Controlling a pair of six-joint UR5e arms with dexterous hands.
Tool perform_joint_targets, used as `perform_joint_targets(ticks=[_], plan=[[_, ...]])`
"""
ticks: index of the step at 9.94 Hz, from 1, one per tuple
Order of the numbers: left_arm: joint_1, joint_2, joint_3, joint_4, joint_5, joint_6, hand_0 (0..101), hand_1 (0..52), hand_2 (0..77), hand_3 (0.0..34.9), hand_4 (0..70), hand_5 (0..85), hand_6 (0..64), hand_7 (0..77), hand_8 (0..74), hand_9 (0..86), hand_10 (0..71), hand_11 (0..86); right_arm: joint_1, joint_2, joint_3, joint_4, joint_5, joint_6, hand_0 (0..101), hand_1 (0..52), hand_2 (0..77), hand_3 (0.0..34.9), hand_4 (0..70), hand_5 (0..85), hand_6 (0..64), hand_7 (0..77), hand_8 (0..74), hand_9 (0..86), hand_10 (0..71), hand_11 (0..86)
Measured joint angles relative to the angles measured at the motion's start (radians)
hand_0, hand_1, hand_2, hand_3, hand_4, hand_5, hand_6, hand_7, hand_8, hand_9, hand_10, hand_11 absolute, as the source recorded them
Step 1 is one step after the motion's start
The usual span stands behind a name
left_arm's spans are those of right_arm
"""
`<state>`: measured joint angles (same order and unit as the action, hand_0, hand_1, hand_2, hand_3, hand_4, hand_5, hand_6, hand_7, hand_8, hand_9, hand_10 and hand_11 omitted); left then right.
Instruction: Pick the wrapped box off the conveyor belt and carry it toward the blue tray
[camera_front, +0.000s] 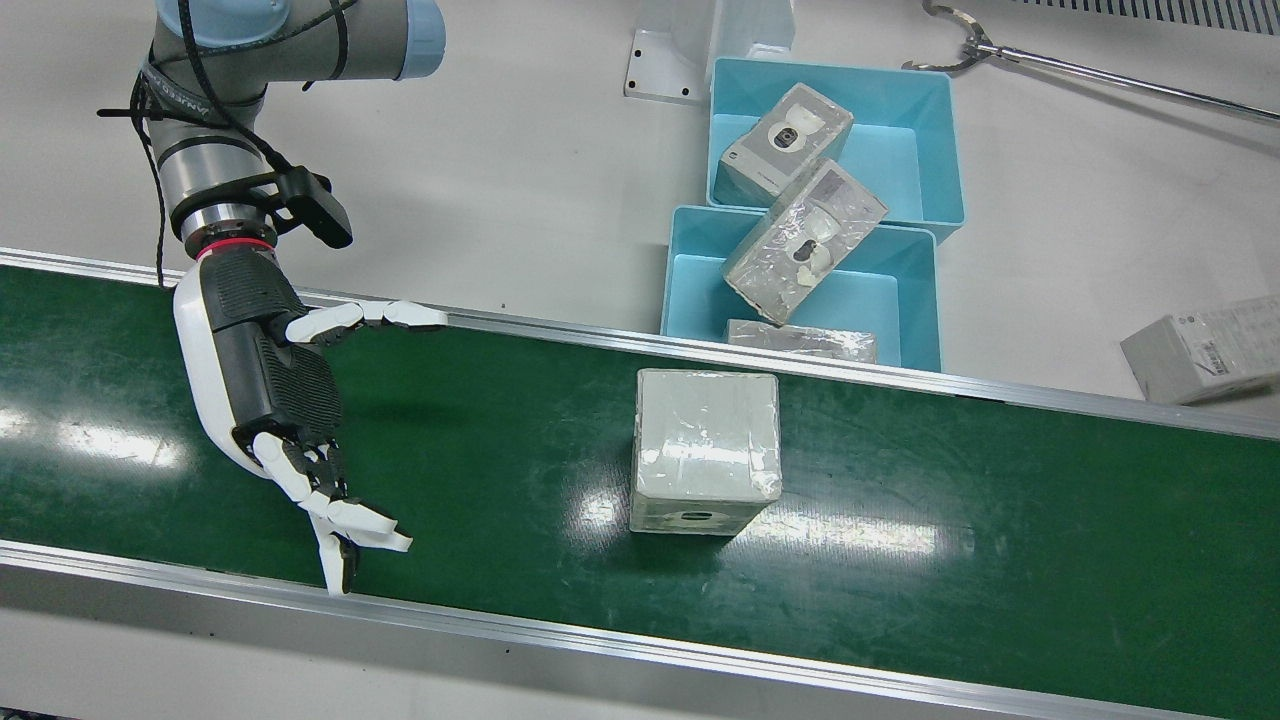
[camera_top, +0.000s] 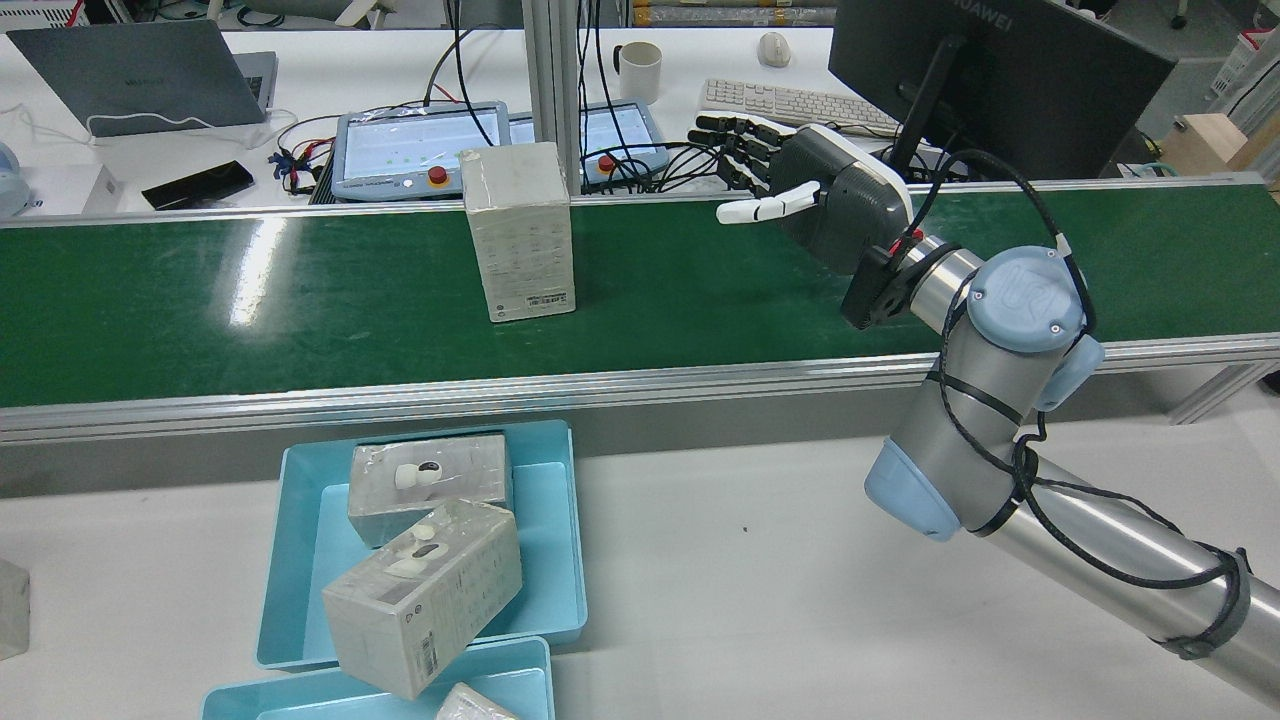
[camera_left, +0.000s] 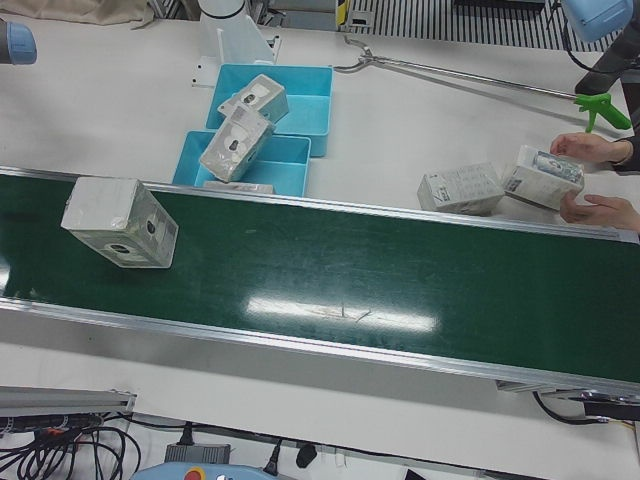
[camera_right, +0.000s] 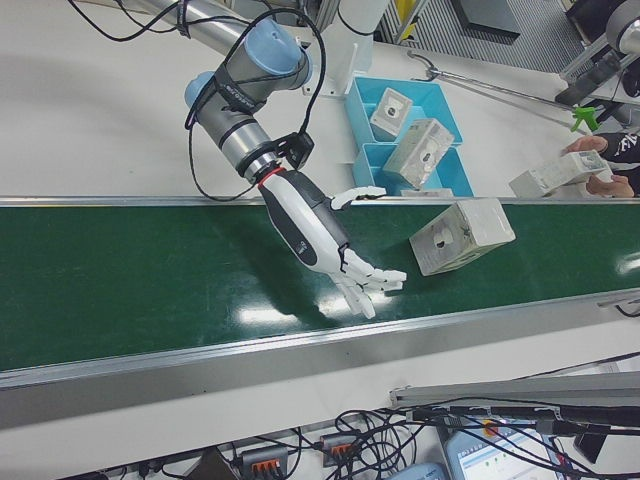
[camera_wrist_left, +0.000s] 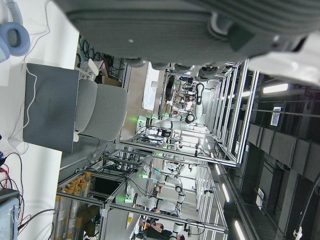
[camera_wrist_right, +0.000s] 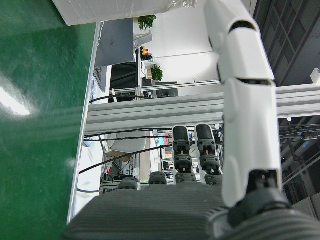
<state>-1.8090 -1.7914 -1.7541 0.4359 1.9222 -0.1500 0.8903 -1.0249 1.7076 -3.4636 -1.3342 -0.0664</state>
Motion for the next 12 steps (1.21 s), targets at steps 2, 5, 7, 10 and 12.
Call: perform_joint_targets(ticks=[2,5,7,10,12], plan=[[0.000,0.000,0.000,0.000,0.000,0.000,0,0.0,1.1,0.0,0.0,1.1,0.0,0.5,0.5,0.5,0.5,0.0,-0.009,0.009,-0.007,0.003,0.000,-0.004,50,18.0,17.5,4.0,14.2,19.1,5.5,18.5,0.5,2.2,0.0,1.6],[0.000,0.000,0.000,0.000,0.000,0.000,0,0.0,0.5,0.0,0.0,1.1,0.0,0.5,0.5,0.5,0.5,0.0,-0.027,0.051,-0.049,0.000,0.011,-0.010,53,20.7,19.6,5.0,18.5,22.4,7.6,24.0,0.5,3.8,0.0,1.6],[0.000,0.000,0.000,0.000,0.000,0.000,0,0.0,0.5,0.0,0.0,1.1,0.0,0.5,0.5,0.5,0.5,0.0,-0.033,0.055,-0.057,0.000,0.014,-0.012,52,20.7,19.6,6.7,16.9,22.4,7.6,23.5,0.5,3.8,0.0,1.6],[0.000,0.000,0.000,0.000,0.000,0.000,0,0.0,1.1,0.0,0.0,1.1,0.0,0.5,0.5,0.5,0.0,0.5,0.012,0.007,0.007,0.000,-0.003,-0.004,51,19.1,19.1,6.8,16.4,20.2,6.0,21.3,0.5,3.8,0.0,1.6],[0.000,0.000,0.000,0.000,0.000,0.000,0,0.0,1.1,0.0,0.0,1.6,0.0,0.5,0.5,0.5,0.0,0.5,0.053,-0.082,0.075,0.005,-0.019,0.025,51,19.1,16.9,6.0,14.2,20.2,4.4,19.6,0.5,2.2,0.0,1.1]])
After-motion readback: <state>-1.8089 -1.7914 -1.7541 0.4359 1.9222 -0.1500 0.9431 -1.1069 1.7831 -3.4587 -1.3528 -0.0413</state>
